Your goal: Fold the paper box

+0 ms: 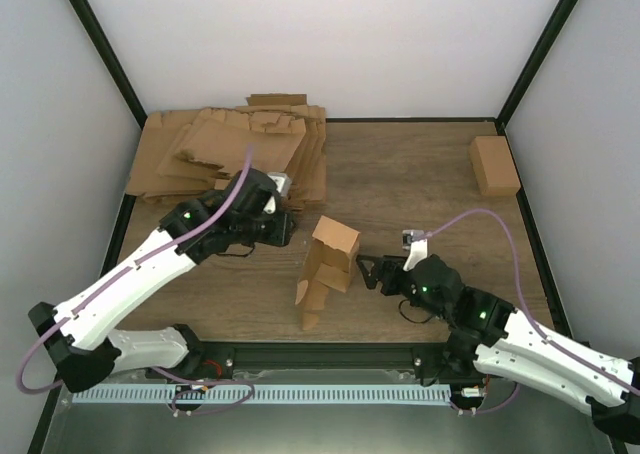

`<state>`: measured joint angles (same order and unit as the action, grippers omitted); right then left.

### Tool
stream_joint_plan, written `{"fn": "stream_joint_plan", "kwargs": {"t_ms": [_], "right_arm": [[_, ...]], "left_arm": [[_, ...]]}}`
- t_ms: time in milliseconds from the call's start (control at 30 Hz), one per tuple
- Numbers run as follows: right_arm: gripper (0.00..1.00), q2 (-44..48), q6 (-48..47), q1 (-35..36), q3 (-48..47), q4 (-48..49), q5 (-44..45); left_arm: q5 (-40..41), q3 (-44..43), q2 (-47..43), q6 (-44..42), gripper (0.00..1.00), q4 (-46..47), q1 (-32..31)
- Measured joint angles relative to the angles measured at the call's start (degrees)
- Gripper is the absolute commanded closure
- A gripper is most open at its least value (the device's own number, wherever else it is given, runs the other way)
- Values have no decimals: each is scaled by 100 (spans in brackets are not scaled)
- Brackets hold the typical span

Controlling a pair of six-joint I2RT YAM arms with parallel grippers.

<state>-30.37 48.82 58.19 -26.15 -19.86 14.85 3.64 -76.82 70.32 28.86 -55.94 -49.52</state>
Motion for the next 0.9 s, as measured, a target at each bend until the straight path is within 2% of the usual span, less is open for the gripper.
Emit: {"fn": "stream_joint_plan", "kwargs": {"t_ms": [133,333,467,700,900], "right_arm": [[11,-28,-55,-341,13,243,-236],[11,-638,-339,-885,9,531,-892],[12,-796,-442,-933,9,562,-1178],[12,-809,-531,-933,9,673,-1405],[18,-804,-643,-938,9,691,-1478]], "left_arm": [[-444,470,-166,-127,57,433,496],[-1403,1047,188,-258,58,1126,837],[-1871,1106,452,-348,58,1473,872],[-2321,1215,715,-461,65,1814,909],[-2461,1333,835,-509,68,1921,909]]}}
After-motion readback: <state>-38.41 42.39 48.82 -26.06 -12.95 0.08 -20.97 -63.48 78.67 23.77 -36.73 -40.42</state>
